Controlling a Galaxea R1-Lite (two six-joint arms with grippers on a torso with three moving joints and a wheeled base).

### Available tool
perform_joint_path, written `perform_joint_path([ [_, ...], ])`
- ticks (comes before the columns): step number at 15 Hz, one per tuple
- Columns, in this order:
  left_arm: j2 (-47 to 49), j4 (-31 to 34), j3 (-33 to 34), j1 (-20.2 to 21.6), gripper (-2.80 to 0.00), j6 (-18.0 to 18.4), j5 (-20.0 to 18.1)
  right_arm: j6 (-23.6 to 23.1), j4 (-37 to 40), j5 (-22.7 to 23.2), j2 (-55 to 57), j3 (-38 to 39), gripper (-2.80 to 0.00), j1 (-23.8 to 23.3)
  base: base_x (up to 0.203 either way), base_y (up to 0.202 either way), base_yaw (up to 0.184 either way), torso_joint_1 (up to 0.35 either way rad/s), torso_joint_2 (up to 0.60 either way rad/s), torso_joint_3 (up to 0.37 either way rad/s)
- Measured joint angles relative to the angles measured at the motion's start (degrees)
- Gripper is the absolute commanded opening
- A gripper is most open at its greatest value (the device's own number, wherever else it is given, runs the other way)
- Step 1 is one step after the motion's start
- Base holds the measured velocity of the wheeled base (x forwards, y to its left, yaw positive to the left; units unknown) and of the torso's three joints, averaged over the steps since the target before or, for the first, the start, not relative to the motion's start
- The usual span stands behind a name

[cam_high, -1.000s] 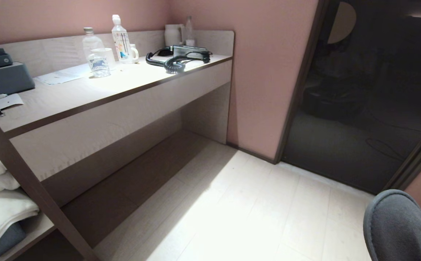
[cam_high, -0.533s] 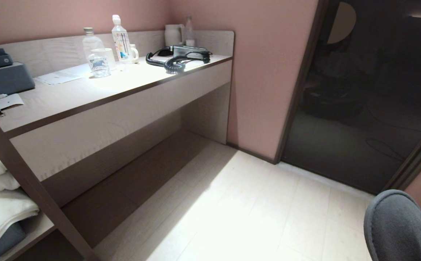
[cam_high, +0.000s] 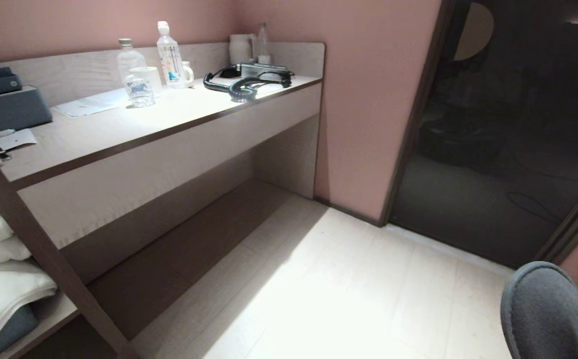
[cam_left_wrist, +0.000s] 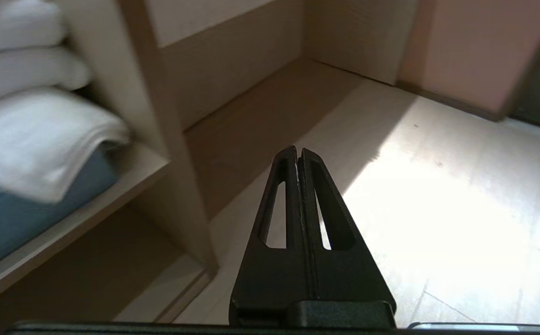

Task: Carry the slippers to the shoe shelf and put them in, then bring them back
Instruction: Place the slippers into the shoe cabinet

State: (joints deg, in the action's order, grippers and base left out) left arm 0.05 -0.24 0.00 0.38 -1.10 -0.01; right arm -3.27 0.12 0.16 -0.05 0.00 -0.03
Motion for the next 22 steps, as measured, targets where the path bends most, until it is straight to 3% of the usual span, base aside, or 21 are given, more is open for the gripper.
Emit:
perform_joint_path([
  [18,0.0,0.0,0.0,-0.1,-2.80,0.1,0.0,0.2,-0.1,0.0,0.0,-0.1,-2.80,-0.1,0.001,-0.009,0.176,0.003,0.00,0.003],
  [22,0.0,0.0,0.0,0.0,-2.80,0.1,0.0,0.4,-0.1,-0.1,0.0,-0.1,-2.80,-0.1,0.000,-0.006,0.089,0.004,0.00,0.001],
])
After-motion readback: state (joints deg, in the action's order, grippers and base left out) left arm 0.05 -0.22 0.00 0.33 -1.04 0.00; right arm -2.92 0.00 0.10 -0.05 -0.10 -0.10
